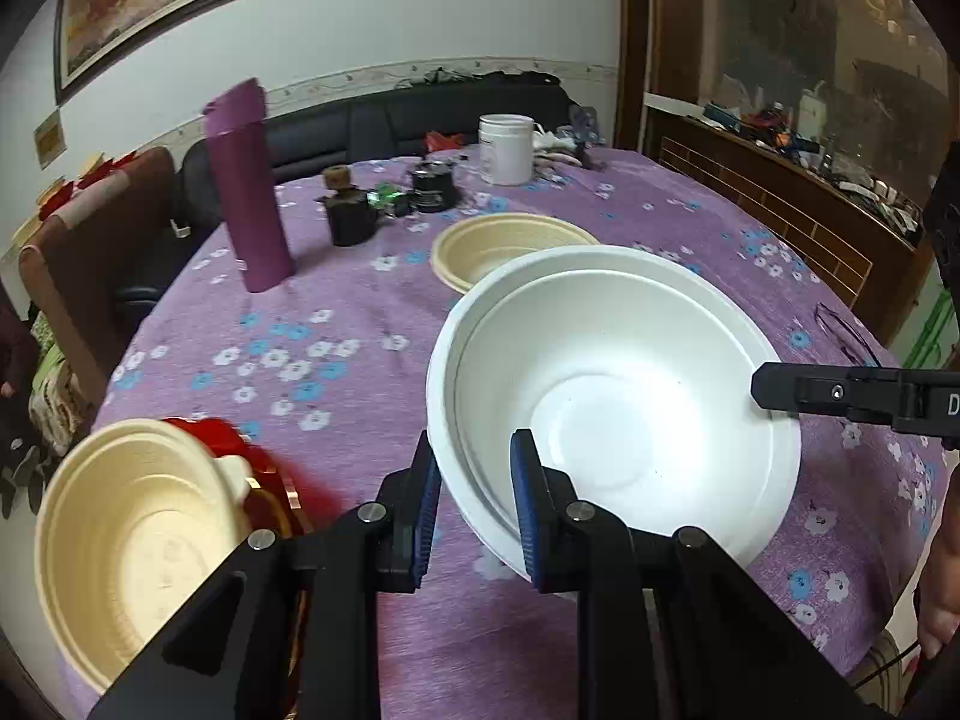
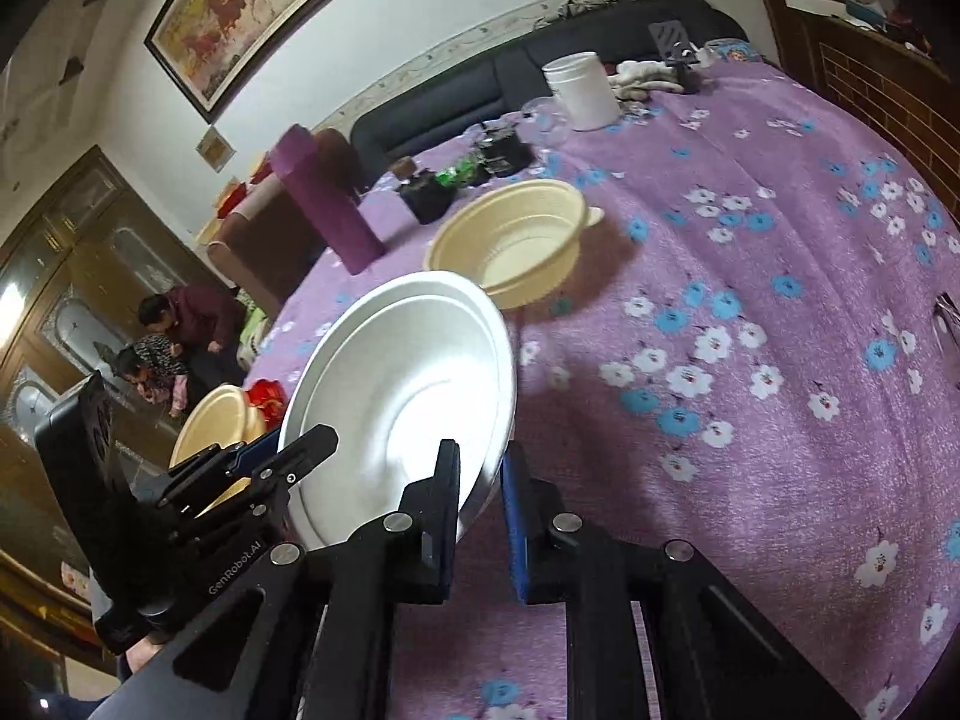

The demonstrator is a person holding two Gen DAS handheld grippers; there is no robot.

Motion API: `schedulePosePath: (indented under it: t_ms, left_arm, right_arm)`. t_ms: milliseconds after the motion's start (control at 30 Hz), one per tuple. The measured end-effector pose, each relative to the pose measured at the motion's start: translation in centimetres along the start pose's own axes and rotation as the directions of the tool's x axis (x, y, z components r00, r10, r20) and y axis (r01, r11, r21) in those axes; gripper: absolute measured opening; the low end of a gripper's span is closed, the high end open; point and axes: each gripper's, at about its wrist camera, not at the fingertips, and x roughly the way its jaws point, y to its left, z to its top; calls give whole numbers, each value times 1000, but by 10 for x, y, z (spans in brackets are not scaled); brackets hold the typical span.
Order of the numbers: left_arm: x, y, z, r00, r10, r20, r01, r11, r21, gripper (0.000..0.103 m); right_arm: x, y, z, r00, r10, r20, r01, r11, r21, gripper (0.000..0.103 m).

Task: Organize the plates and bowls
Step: 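Carry the white bowl with the left gripper over the cream bowl stack, then lower the white bowl into the cream bowl and open the left gripper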

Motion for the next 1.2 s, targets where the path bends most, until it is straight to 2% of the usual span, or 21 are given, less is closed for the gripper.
schedulePosePath:
  t_ms: [200,467,667,833,1200]
  left_arm:
    - [-27,24,3,999,31,41,-30,999,-26,22]
    - [-76,78,-1,984,134,117,-123,987,-98,22]
    - [-99,120,-17,972,204,115,-184,969,-164,22]
    - [-102,147,-32,966,244,85,-222,952,-210,22]
    - [-92,173,-55,969,245,33,-230,940,-251,23]
  right_arm:
    - [4,25,9,997,70,-26,-71,997,-7,15]
    - [20,81,19,982,171,-75,-175,983,-49,16]
    - [48,126,24,964,233,-131,-245,966,-82,16]
    - [78,156,19,946,256,-197,-278,956,-94,17]
    - [119,174,1,928,232,-291,-268,959,-90,18]
